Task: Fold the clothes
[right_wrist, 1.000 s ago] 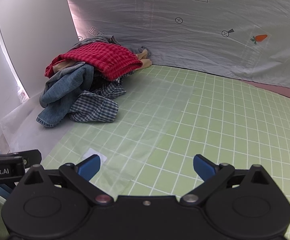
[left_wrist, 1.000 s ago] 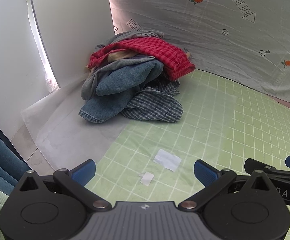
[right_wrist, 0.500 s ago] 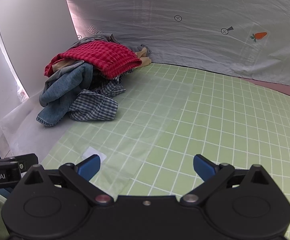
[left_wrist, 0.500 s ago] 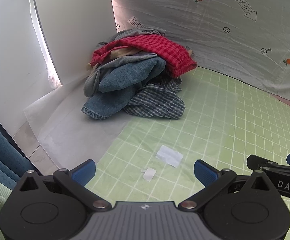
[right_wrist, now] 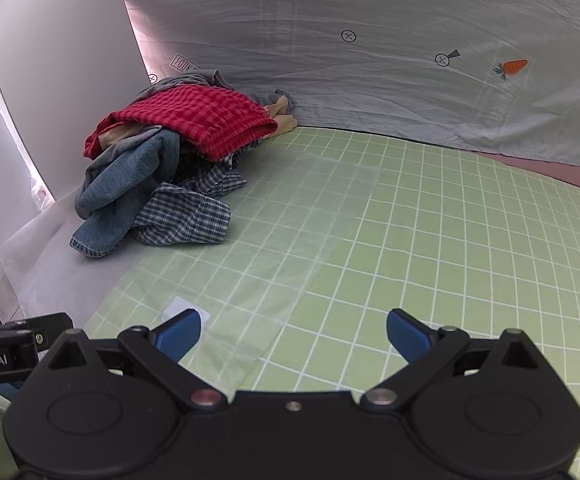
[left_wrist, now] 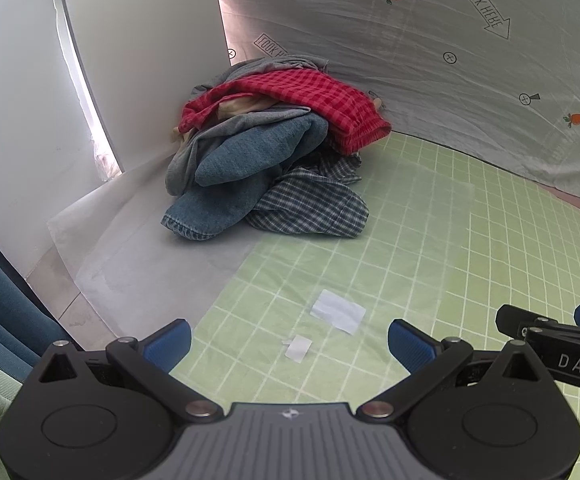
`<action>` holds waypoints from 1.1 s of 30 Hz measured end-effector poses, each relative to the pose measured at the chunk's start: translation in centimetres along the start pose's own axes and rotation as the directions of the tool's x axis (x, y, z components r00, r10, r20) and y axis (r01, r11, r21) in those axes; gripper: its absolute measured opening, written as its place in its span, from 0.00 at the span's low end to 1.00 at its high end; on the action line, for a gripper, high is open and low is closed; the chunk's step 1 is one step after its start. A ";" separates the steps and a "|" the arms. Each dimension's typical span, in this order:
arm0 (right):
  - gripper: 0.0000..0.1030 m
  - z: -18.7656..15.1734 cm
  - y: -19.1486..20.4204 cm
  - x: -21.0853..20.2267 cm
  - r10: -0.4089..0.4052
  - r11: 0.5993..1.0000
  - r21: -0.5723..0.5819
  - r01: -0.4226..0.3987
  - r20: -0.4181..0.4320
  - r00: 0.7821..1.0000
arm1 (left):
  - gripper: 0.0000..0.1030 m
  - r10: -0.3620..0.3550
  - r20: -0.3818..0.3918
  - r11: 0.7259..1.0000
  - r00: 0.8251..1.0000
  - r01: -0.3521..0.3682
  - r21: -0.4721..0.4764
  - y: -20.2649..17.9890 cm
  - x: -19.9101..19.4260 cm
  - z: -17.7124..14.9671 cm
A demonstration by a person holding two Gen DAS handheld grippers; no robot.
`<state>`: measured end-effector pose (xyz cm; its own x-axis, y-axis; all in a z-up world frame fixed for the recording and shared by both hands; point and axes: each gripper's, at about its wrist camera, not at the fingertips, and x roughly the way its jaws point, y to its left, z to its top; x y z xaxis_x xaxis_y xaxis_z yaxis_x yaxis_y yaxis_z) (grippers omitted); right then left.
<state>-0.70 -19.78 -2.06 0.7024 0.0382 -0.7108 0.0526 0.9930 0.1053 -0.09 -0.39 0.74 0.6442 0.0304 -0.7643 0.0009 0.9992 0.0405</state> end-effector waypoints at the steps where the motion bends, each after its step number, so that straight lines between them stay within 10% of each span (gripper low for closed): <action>1: 0.97 0.0 -0.1 0.0 0.000 1.000 0.001 0.000 0.000 1.000 | 1.00 0.001 -0.001 1.000 1.000 -0.001 0.000 -0.1 0.0 0.0; 20: 0.97 2.1 -1.5 1.6 0.011 0.999 -0.035 -0.012 -0.025 1.000 | 1.00 0.028 -0.058 0.998 0.998 -0.032 -0.058 -0.3 0.3 1.2; 33: 0.91 8.3 -0.3 10.3 0.009 0.996 -0.091 -0.011 -0.021 1.000 | 0.99 0.064 -0.083 0.983 0.994 -0.078 -0.169 2.6 6.0 8.7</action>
<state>12.44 -20.58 -3.62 0.6878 0.0494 -0.7242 -0.0197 0.9986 0.0494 10.45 2.13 1.87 0.5772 0.0968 -0.8109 -0.1786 0.9839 -0.0097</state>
